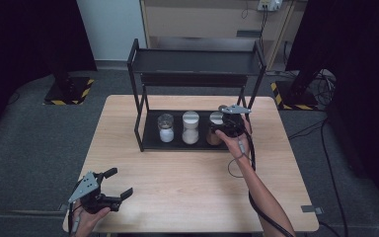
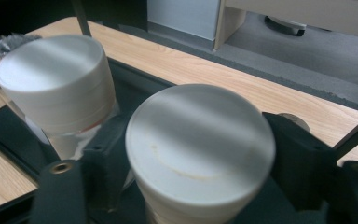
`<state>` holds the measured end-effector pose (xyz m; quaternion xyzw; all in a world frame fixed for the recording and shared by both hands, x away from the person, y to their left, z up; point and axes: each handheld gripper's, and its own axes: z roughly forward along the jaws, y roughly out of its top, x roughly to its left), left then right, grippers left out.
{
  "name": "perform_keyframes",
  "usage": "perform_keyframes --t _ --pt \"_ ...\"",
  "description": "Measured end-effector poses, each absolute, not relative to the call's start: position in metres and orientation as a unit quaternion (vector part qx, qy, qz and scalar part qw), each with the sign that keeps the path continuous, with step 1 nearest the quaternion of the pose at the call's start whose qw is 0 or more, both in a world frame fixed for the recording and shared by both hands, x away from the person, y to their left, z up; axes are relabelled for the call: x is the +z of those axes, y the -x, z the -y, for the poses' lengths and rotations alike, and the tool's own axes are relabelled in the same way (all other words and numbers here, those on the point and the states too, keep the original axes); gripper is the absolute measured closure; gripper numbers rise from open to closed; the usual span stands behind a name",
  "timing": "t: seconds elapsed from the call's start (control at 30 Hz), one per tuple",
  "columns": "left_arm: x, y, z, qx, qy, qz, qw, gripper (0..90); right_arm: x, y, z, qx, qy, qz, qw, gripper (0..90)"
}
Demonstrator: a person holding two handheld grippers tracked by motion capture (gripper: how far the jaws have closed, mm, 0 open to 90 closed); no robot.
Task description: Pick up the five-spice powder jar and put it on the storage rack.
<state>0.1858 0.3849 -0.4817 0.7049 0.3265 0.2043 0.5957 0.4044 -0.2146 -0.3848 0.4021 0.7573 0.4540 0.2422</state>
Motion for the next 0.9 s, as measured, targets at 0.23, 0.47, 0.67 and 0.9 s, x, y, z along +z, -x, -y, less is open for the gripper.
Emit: perform_keyframes --t 0.23,0.47,0.67,0.9 --pt "-0.482 -0.186 -0.385 0.204 -0.706 -0.326 0.595 1.3 -0.370 -0.405 0.222 0.462 -0.398 -0.756 0.238 13.9" --pt "-0.482 -0.186 -0.385 0.204 -0.705 -0.326 0.596 1.3 -0.357 -0.401 0.225 0.469 -0.387 -0.755 0.245 8.4" --pt "-0.482 -0.187 -0.384 0.202 -0.703 -0.328 0.597 1.3 -0.348 -0.395 0.231 0.488 -0.380 -0.748 0.240 8.4" --pt "-0.483 -0.187 -0.383 0.202 -0.701 -0.331 0.598 1.2 -0.343 -0.382 0.239 0.511 -0.361 -0.746 0.228 8.3"
